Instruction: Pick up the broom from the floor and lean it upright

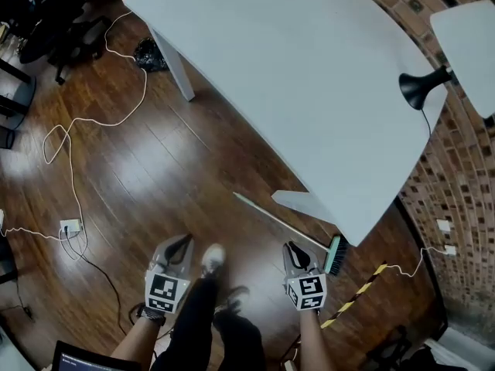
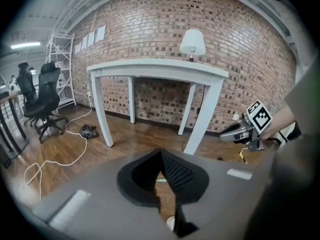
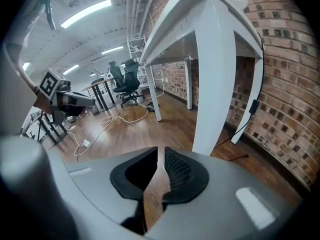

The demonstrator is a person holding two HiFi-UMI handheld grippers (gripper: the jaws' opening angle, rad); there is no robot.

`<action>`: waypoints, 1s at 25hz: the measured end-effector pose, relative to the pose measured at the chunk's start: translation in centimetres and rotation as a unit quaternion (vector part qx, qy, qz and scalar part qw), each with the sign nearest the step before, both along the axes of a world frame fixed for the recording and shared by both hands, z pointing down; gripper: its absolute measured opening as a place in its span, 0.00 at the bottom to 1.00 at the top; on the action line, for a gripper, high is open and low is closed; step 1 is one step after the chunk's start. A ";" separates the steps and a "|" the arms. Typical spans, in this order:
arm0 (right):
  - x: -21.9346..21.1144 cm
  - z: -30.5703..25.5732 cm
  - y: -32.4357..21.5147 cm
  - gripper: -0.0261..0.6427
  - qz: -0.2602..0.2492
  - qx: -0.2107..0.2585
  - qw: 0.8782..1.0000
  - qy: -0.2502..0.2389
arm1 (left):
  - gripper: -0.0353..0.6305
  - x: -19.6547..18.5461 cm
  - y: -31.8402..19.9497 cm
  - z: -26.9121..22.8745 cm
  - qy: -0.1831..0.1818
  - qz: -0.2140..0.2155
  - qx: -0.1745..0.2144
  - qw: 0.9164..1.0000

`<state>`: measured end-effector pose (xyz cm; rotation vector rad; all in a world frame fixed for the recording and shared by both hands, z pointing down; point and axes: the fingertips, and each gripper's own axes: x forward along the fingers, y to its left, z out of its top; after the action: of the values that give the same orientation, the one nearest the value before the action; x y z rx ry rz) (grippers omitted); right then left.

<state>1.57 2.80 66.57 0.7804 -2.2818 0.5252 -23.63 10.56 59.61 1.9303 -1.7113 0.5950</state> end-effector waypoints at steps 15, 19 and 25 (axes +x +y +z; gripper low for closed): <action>-3.6 23.7 -1.4 0.16 -0.120 -0.054 0.986 0.098 | 0.05 -1.7 -2.6 19.2 0.013 0.010 -0.045 0.999; -3.2 29.6 -1.7 0.16 -0.134 -0.064 0.981 0.128 | 0.05 -1.4 -1.2 23.3 0.021 0.005 -0.060 0.998; -3.2 36.8 -2.9 0.18 -0.156 -0.063 0.970 0.173 | 0.05 -1.1 1.6 28.8 0.030 -0.007 -0.078 0.997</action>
<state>-1.64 -0.09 103.38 0.4011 -1.9723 0.3509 -24.74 12.20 88.42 1.8090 -1.5911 0.6391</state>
